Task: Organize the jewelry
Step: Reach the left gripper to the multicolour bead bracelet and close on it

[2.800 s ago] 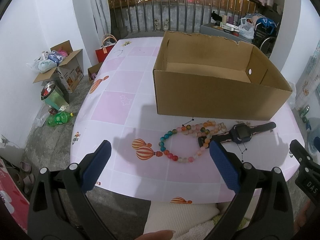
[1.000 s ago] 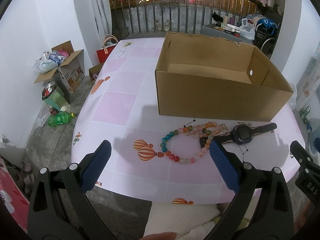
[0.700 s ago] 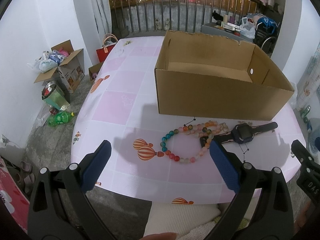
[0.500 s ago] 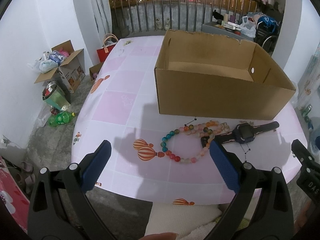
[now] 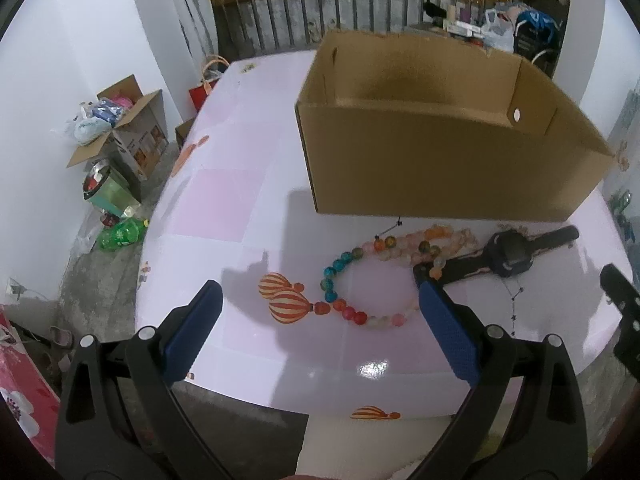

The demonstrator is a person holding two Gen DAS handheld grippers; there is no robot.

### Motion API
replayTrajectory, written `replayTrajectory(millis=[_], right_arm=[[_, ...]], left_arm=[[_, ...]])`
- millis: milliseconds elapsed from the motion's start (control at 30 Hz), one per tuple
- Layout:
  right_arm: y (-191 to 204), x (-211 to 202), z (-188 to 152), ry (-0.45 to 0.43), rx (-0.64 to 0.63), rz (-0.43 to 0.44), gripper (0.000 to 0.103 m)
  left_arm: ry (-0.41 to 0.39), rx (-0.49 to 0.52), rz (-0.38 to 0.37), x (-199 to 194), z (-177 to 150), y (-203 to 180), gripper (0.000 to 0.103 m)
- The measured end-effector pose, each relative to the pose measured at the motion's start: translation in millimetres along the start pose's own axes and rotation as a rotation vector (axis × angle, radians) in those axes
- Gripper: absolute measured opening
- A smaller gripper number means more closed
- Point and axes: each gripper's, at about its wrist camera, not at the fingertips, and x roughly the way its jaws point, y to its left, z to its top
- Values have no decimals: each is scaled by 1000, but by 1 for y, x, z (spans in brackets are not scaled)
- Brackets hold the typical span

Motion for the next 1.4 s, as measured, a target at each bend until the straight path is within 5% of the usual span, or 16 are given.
replayTrajectory(millis=[300, 567, 667, 800, 967, 1133, 1400], right_arm=[[-10, 21, -1, -14, 12, 57, 97], [-22, 24, 4, -96, 1, 171, 97], [-19, 23, 9, -117, 0, 245, 96], [-1, 25, 18, -125, -43, 376, 82], [41, 34, 22, -111, -157, 573, 68], [81, 37, 18, -109, -321, 674, 60], [102, 59, 20, -34, -428, 715, 29]], left_arm=[[-3, 36, -50, 18, -6, -2, 95], [-114, 29, -289, 12, -10, 1, 95], [-112, 19, -295, 15, -9, 1, 95], [-156, -18, -306, 14, -8, 16, 95], [-222, 32, -223, 16, -10, 29, 94], [-199, 149, -221, 30, -15, 24, 54], [-153, 229, -294, 48, -14, 23, 30]])
